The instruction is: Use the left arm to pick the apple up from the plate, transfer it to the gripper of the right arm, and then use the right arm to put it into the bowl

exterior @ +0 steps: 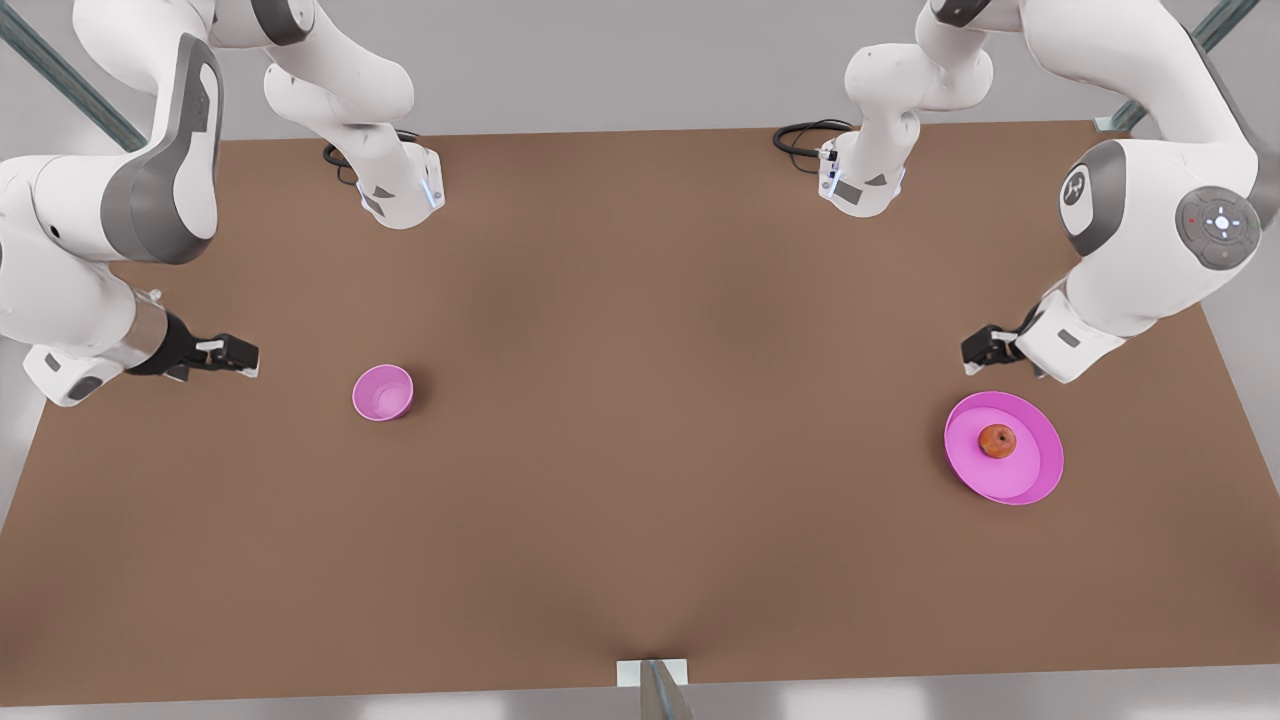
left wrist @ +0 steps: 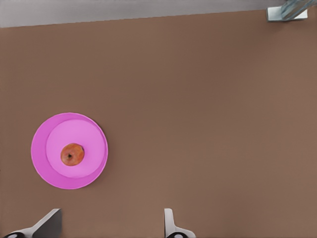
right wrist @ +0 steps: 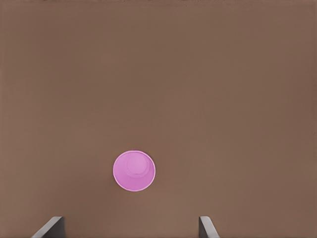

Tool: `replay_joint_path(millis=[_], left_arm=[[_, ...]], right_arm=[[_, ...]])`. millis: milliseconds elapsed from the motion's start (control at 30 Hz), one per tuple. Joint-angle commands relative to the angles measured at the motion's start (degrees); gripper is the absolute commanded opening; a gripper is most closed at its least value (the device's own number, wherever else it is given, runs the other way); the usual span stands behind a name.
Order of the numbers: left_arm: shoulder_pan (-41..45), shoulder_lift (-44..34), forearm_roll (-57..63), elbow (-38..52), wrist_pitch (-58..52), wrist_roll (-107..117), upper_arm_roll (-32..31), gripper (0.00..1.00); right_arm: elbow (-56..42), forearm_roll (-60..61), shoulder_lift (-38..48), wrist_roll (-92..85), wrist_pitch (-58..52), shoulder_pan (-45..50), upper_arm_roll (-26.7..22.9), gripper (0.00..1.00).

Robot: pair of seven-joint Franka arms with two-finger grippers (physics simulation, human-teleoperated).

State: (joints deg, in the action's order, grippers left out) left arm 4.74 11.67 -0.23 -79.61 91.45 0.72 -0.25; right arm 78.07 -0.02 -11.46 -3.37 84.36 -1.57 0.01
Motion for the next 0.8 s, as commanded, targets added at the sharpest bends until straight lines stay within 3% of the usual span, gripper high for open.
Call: replay_joint_path(millis=[0,67,200,367,767], left_arm=[[0.0,-0.1,0.4,0.1,2.7,-1.1,0.0,1.00],[-1.3,2.7,0.4,-1.3,6.2,-1.3,1.1,1.00],[-4.3,5.8,-2.2,-16.7,29.7,-1.4,6.8,1.00],[-6.9,9.6,-2.9,-26.9,47.2,-1.5,7.7,1.00],[-10.1,17.8,-3.8,-28.3,50.0,-3.8,8.6,1.00]], right_arm=[[0.0,0.0,0.0,-1.6,1.4,0.0,0.0,1.00],[0.0,0.0,0.0,-1.6,1.4,0.0,0.1,1.00],[0.0,0.0,0.0,-1.6,1.4,-0.1,0.1,1.00],[0.0,0.0,0.0,-1.6,1.4,-0.1,0.0,1.00],[0.0,0.1,0.0,-1.6,1.4,0.0,0.0,1.00]])
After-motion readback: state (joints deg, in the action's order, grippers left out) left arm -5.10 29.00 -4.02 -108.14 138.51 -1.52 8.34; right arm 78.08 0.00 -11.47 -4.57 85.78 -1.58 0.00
